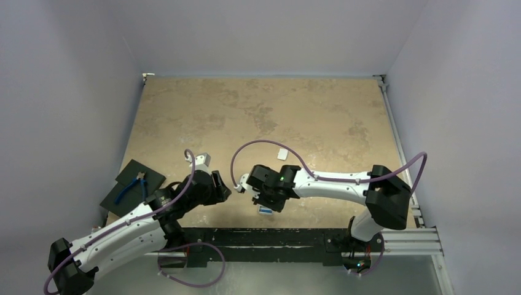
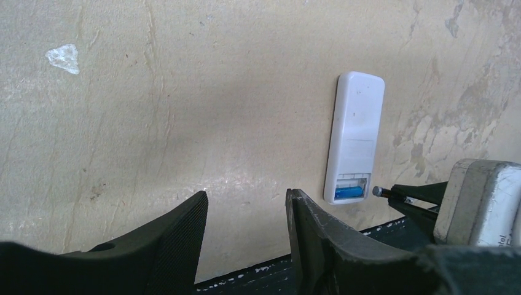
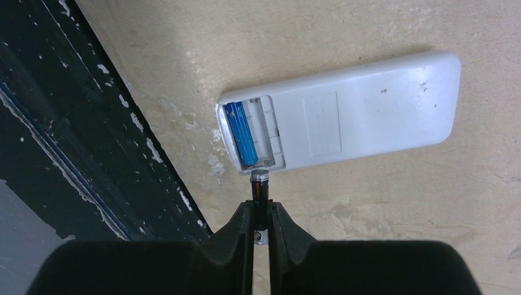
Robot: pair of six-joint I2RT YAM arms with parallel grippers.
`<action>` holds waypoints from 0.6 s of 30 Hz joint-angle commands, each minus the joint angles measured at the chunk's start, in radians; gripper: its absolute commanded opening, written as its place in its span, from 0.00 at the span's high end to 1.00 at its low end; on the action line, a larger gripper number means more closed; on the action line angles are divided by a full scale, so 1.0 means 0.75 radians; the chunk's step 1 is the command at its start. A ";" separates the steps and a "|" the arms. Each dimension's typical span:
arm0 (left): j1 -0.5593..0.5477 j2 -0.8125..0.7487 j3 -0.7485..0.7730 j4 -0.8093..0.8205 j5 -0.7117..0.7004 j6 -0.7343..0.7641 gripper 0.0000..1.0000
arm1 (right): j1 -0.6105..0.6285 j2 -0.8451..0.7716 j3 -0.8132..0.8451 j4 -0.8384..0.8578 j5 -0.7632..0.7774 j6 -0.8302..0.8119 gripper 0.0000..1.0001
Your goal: Load the batteries into the remote control
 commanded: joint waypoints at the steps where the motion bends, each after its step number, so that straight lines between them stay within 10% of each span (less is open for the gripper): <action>1: 0.000 -0.016 -0.006 0.005 -0.026 -0.015 0.50 | 0.009 0.014 0.081 0.011 -0.009 -0.034 1.00; 18: 0.000 -0.026 -0.003 0.005 -0.015 -0.015 0.50 | 0.010 0.107 0.103 0.062 -0.057 -0.046 0.93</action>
